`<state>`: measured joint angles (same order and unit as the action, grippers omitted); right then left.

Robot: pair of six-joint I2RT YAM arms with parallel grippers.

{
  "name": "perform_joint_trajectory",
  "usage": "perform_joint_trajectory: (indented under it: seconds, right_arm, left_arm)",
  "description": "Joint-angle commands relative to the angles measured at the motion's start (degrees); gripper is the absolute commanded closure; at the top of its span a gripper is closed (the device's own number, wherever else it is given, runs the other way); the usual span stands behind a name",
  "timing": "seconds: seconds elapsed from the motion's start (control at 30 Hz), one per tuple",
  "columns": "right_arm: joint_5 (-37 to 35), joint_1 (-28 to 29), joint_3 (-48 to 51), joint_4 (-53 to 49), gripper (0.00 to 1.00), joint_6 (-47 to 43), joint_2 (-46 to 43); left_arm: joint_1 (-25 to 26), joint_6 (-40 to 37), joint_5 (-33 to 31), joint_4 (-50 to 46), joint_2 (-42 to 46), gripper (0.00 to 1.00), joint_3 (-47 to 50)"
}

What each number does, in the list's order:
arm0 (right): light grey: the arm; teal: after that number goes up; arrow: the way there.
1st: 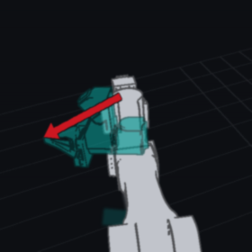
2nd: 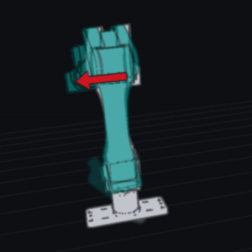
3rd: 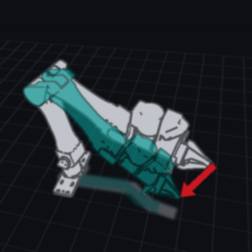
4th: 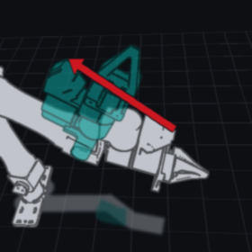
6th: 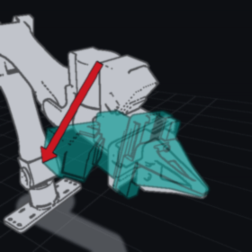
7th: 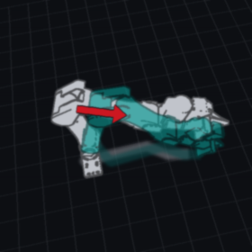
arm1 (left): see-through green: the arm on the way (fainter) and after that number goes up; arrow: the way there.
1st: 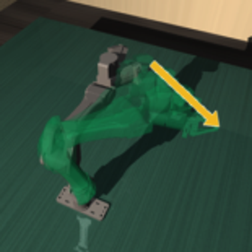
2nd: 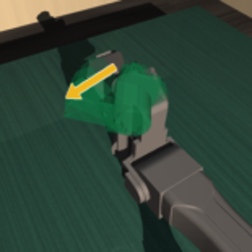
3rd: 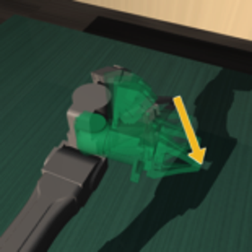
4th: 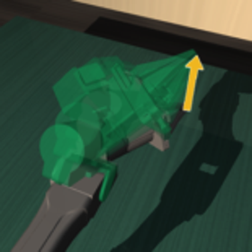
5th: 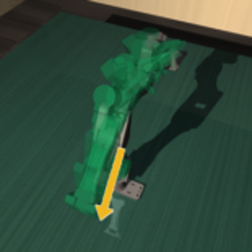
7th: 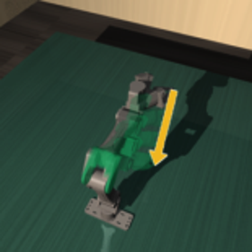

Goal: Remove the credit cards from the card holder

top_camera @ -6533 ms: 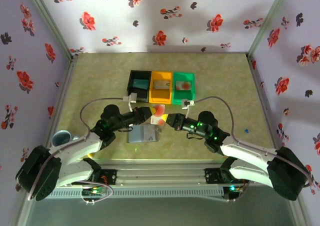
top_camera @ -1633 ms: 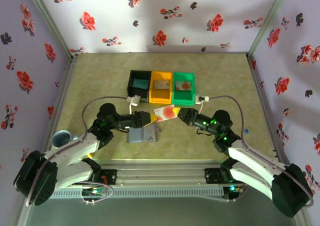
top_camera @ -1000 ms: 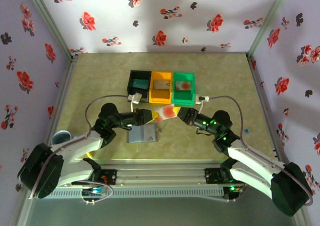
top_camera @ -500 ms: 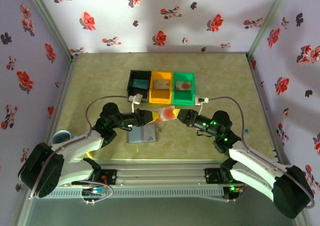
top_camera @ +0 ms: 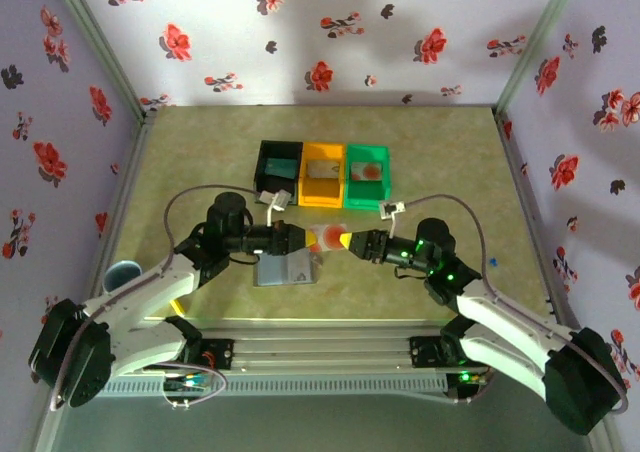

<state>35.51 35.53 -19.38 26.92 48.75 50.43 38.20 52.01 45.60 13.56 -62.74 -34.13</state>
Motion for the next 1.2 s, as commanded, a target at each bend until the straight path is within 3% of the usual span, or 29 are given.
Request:
perform_joint_trajectory:
  seconds: [0.0,0.43,0.87,1.03,1.17]
  right_arm:
    - [3.54,0.15,0.04,3.79,0.56,-1.64,0.36]
    - [8.27,0.14,0.83,7.78,0.72,-0.43,2.44]
    - [8.76,0.13,0.92,8.18,1.0,-0.58,3.15]
    - [6.57,0.15,0.83,5.47,1.0,-2.11,2.44]
    - [4.48,0.0,0.27,2.11,1.0,-3.67,1.19]
  left_arm:
    - [-0.4,-5.03,2.29,-7.42,1.12,1.0,-2.4]
    - [-0.49,-5.68,3.11,-7.59,1.92,1.0,-2.56]
    - [-0.84,-5.78,3.08,-7.58,1.79,1.0,-2.64]
    - [-1.32,-6.36,2.88,-8.55,2.53,0.77,-3.15]
    - [-2.2,-8.71,2.72,-12.38,3.6,0.53,-4.76]
